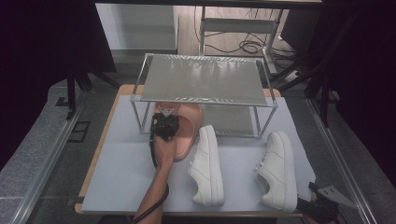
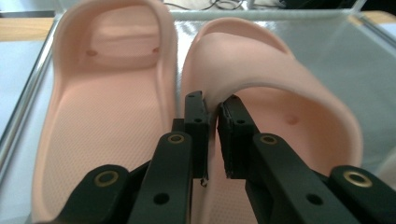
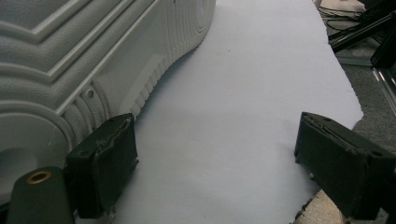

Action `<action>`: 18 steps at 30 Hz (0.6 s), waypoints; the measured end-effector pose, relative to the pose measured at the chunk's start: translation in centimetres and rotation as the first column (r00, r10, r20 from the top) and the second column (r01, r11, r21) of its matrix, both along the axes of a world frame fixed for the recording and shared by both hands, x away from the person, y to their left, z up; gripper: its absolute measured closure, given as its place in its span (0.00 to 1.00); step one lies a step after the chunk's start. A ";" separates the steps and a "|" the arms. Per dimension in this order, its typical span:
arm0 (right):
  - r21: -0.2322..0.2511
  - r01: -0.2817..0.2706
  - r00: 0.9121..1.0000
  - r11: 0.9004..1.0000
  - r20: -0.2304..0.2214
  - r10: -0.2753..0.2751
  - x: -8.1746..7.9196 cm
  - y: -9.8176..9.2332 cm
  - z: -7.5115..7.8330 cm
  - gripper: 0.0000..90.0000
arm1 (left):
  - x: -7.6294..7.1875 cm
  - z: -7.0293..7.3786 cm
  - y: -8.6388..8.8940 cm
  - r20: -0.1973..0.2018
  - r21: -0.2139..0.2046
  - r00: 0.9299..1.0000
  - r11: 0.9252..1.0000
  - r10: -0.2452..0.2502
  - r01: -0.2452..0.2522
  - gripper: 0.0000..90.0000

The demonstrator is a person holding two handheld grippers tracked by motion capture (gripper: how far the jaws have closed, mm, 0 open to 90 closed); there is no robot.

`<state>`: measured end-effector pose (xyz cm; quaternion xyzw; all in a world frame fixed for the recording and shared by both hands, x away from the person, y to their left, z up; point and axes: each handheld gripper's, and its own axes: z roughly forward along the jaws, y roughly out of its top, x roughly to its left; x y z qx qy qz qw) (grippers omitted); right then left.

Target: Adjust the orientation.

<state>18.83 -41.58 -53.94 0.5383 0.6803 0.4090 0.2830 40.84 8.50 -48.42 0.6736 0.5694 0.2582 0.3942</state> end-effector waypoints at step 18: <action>0.000 0.001 1.000 1.000 0.001 -0.001 0.0 0.0 0.0 0.15 | -2.1 1.6 1.3 -0.040 -0.015 0.990 0.991 -0.136 0.135 0.74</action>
